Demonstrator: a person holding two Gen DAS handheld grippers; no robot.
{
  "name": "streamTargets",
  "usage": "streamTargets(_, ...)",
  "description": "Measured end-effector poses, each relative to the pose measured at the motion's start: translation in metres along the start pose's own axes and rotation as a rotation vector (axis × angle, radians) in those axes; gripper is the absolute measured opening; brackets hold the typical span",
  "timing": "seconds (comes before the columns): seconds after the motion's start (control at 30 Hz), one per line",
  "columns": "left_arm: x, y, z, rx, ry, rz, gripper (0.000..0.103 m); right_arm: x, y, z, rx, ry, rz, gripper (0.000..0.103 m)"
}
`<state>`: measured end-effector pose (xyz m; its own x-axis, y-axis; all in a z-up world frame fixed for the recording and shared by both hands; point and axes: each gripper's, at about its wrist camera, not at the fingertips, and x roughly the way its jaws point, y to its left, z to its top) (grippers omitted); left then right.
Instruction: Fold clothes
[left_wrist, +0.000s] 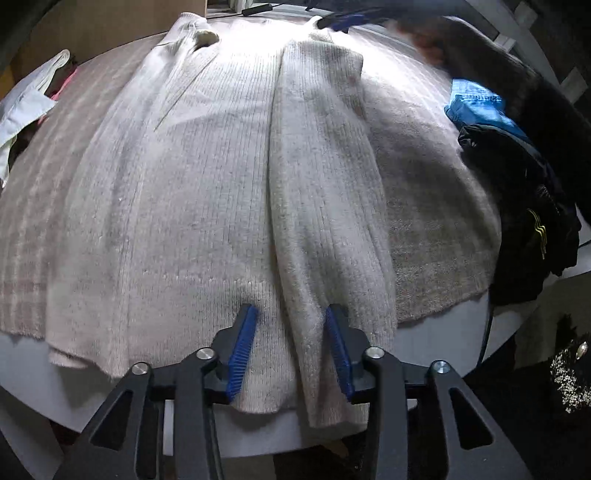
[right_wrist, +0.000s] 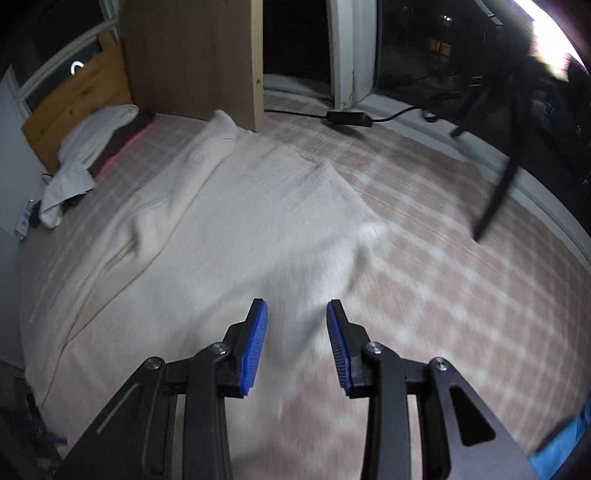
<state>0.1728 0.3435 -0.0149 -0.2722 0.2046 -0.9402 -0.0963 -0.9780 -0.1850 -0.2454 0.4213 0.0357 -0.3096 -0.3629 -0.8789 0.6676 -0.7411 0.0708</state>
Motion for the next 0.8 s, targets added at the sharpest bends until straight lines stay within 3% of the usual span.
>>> streamTargets(0.03,-0.001,0.003,-0.001,-0.010,0.009,-0.006,0.008,0.013,-0.002,0.008,-0.007,0.009,-0.014,0.033)
streamTargets(0.1,-0.007,0.010,-0.002,-0.030,0.021,-0.014,0.004,0.034,-0.004,0.008,-0.035,0.056,-0.107,0.037)
streamTargets(0.23,-0.030,0.024,-0.001,-0.060,0.002,-0.025,0.005,0.005,-0.010,0.002,0.026,0.016,-0.126,0.037)
streamTargets(0.27,-0.032,0.025,-0.003,-0.061,-0.001,-0.015,0.007,-0.007,-0.007,-0.004,0.034,-0.002,-0.110,0.037)
streamTargets(0.33,-0.033,0.028,-0.004,-0.073,0.005,-0.003,0.023,-0.030,0.002,-0.017,0.045,-0.037,-0.074,0.039)
streamTargets(0.43,-0.030,0.023,-0.004,-0.074,-0.002,-0.025,0.023,-0.057,0.028,-0.045,0.003,-0.062,0.017,0.039)
streamTargets(0.57,-0.010,0.011,-0.004,-0.054,0.038,-0.070,0.025,-0.045,0.051,-0.078,-0.044,0.002,0.056,0.039)
streamTargets(0.6,-0.009,0.010,-0.004,-0.049,0.040,-0.067,0.020,-0.036,0.052,-0.083,-0.037,0.022,0.043,0.039)
streamTargets(0.63,-0.008,0.010,-0.003,-0.045,0.037,-0.061,0.005,-0.032,0.050,-0.084,-0.029,0.030,0.039,0.039)
streamTargets(0.8,-0.030,0.021,-0.006,-0.055,-0.014,0.062,0.007,-0.021,0.041,-0.085,0.003,0.055,0.020,0.041)
